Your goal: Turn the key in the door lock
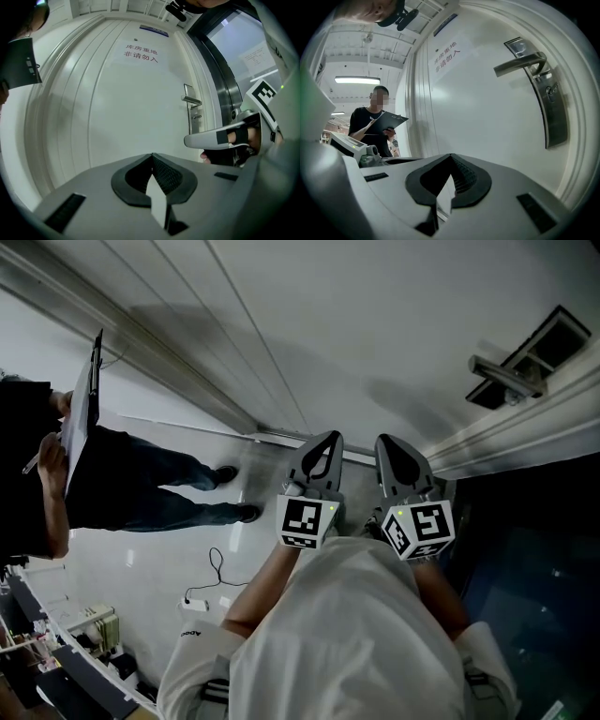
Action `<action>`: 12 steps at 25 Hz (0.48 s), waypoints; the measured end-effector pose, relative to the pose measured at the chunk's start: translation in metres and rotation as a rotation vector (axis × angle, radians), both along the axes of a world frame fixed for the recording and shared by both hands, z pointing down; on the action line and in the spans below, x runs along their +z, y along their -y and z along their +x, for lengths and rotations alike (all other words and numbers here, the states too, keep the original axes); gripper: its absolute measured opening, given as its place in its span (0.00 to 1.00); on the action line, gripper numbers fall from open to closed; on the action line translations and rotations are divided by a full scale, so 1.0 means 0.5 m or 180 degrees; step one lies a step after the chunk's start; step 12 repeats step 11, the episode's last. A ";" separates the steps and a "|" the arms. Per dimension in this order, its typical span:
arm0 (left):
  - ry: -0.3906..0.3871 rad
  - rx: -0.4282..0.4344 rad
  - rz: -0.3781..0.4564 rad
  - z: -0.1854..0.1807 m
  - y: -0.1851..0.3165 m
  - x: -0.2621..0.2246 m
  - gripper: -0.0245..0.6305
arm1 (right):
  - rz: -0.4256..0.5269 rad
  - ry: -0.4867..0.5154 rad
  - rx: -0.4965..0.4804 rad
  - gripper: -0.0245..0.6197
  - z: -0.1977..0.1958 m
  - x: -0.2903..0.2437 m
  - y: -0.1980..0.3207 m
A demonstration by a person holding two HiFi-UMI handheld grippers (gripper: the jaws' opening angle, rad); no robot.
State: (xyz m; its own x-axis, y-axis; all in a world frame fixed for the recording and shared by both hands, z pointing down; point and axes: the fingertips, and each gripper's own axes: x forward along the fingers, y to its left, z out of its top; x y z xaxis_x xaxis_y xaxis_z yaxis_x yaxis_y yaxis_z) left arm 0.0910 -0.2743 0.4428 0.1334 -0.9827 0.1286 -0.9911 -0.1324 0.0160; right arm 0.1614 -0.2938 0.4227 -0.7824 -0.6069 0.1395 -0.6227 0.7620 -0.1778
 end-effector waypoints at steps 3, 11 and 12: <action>0.0002 -0.0024 -0.0008 -0.005 -0.003 0.003 0.05 | 0.0025 -0.0023 -0.0013 0.04 -0.003 0.000 0.003; 0.0007 -0.0044 -0.0019 -0.009 -0.002 0.004 0.05 | 0.0057 -0.0135 -0.0082 0.04 -0.012 0.006 0.010; 0.0007 -0.0044 -0.0019 -0.009 -0.002 0.004 0.05 | 0.0057 -0.0135 -0.0082 0.04 -0.012 0.006 0.010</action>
